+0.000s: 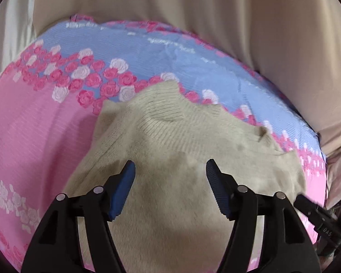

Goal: Fold small clothes

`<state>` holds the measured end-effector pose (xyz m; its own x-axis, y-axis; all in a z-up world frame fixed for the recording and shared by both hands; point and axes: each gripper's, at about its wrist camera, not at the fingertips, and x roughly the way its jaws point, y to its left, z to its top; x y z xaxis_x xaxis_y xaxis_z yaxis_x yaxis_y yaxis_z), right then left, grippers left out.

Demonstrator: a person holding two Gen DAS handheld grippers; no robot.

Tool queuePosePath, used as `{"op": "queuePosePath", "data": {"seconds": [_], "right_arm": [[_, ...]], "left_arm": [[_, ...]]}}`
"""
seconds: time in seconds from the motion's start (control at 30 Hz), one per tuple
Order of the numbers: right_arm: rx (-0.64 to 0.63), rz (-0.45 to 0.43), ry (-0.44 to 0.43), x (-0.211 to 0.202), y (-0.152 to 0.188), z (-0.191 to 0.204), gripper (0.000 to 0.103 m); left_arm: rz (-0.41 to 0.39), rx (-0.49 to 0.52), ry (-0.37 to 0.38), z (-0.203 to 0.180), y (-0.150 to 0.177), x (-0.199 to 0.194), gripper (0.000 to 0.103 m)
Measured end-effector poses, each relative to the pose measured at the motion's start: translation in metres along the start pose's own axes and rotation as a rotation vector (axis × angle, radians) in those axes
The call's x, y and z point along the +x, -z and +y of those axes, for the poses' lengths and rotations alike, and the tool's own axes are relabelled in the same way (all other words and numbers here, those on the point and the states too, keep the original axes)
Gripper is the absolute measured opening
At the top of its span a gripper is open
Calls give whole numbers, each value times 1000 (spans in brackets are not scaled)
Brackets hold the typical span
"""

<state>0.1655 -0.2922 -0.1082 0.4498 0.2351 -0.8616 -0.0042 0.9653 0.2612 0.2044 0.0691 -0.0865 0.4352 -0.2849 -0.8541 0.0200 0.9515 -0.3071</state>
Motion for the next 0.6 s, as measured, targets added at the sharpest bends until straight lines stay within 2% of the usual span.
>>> {"op": "queuePosePath", "data": {"seconds": [0.1,0.27,0.3,0.33,0.37,0.43,0.5,0.6], "right_arm": [[-83,45,-6,31,-23,28,57],[-153,117,-3,85,-31,57,57],[-157,123,15,94,-30,57,57],[-161,117,17,98,-27,57,54],[-170,99,11,98,-28,59,48],[-142,82,-19,92,-36,59,5],[-93,30,-45,81,-48,57,5],[-71,-31,-47,73,-65,60,2]], "left_arm": [[-13,-53,-43,21,-4,15,63],[-57,-218,-35,73,-26,27,62],[-58,-220,-62,78,-30,29,62],[-47,-216,-106,82,-36,31,62],[-34,-221,-95,87,-39,32,62],[-38,-251,-64,94,-42,24,62],[-113,-253,-19,94,-43,-1,62],[-159,-202,1,81,-41,-25,63]]}}
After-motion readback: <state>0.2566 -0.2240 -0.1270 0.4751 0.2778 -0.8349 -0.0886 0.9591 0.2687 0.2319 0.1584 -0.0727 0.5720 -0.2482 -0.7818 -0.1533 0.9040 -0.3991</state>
